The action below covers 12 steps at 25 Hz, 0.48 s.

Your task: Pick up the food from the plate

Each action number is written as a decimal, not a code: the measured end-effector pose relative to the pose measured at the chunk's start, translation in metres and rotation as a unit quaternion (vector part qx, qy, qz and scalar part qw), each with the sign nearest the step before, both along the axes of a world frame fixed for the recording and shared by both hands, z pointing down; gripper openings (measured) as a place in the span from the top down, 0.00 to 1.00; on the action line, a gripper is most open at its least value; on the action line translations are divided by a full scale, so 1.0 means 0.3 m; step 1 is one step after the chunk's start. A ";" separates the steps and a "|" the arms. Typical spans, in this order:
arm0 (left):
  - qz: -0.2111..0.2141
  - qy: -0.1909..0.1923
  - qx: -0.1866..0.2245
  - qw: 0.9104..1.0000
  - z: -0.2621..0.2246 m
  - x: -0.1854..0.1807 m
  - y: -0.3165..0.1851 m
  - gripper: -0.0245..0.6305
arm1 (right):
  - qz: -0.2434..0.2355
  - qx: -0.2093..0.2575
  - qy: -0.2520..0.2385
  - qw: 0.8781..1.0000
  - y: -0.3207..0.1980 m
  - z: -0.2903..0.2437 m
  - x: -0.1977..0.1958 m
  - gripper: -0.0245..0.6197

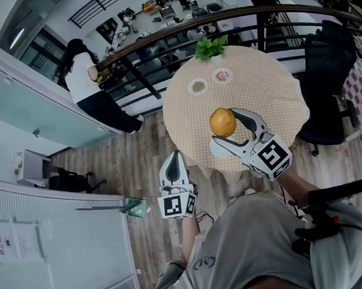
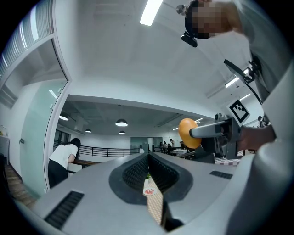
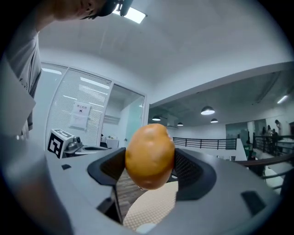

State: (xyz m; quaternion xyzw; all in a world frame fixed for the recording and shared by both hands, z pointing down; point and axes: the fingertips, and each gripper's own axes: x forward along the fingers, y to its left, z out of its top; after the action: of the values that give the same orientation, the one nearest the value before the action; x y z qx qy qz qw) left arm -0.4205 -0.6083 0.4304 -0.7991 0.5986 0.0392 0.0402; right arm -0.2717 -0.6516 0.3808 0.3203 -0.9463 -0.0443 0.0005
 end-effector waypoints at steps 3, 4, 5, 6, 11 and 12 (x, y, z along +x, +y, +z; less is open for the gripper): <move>-0.005 0.003 0.000 1.000 0.006 -0.003 0.013 0.95 | 0.004 -0.014 0.007 1.000 -0.004 0.048 -0.005 0.46; -0.008 0.005 -0.001 1.000 0.009 -0.006 0.019 0.95 | 0.004 -0.015 0.008 1.000 -0.002 0.053 -0.008 0.46; -0.010 0.006 -0.002 1.000 0.010 -0.008 0.024 0.95 | 0.004 -0.015 0.009 1.000 0.000 0.056 -0.011 0.46; -0.011 0.006 -0.003 1.000 0.010 -0.008 0.028 0.95 | 0.004 -0.014 0.012 1.000 -0.001 0.058 -0.013 0.46; -0.012 0.001 -0.001 1.000 0.014 -0.008 0.036 0.95 | 0.004 -0.019 0.012 1.000 -0.019 0.061 -0.009 0.46; -0.013 0.002 -0.001 1.000 0.013 -0.007 0.038 0.95 | 0.004 -0.021 0.011 1.000 -0.021 0.059 -0.008 0.46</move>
State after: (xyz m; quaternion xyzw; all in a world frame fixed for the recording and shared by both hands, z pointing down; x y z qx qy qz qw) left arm -0.4228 -0.5969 0.4343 -0.7912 0.6090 0.0399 0.0383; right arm -0.2740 -0.6577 0.3984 0.3234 -0.9457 -0.0284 0.0179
